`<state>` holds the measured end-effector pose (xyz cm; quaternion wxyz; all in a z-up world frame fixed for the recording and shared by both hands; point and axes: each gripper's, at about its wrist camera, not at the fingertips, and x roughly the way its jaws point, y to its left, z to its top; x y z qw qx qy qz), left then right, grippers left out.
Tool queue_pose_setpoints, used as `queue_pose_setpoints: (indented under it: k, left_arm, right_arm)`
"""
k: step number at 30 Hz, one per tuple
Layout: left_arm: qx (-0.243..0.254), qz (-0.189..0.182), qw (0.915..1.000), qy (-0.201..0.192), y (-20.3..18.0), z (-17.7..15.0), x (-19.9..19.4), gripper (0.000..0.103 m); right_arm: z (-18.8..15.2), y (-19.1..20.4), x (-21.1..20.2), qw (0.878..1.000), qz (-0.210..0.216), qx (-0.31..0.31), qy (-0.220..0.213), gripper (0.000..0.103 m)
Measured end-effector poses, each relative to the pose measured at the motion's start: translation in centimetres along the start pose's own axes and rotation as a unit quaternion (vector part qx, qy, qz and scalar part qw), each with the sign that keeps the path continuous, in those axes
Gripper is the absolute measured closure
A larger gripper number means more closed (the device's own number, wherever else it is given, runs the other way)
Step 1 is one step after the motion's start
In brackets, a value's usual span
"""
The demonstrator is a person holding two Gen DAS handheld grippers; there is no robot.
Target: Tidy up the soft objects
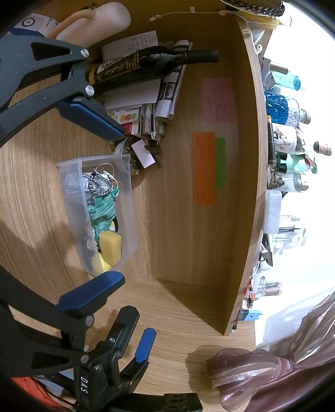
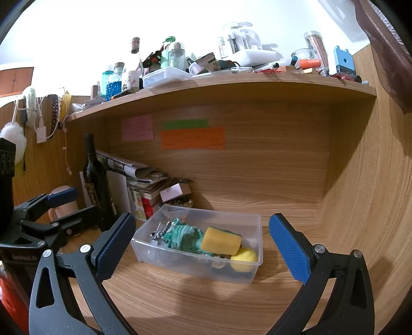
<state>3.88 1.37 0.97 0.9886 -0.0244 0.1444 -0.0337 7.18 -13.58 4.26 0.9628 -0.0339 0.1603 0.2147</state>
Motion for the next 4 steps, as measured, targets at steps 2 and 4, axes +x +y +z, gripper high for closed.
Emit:
queue_pose_setpoints:
  k: [2,4]
  left_arm:
    - [-0.001,0.0,1.0,0.0,0.04,-0.03,0.01,0.0]
    - [-0.003,0.0,1.0,0.0,0.21,-0.06,0.05,0.0]
  right_arm:
    - [0.02,0.05,0.05,1.0,0.001,0.0,0.0,0.0]
    - [-0.01,0.09,0.17,1.0,0.001,0.0,0.001,0.0]
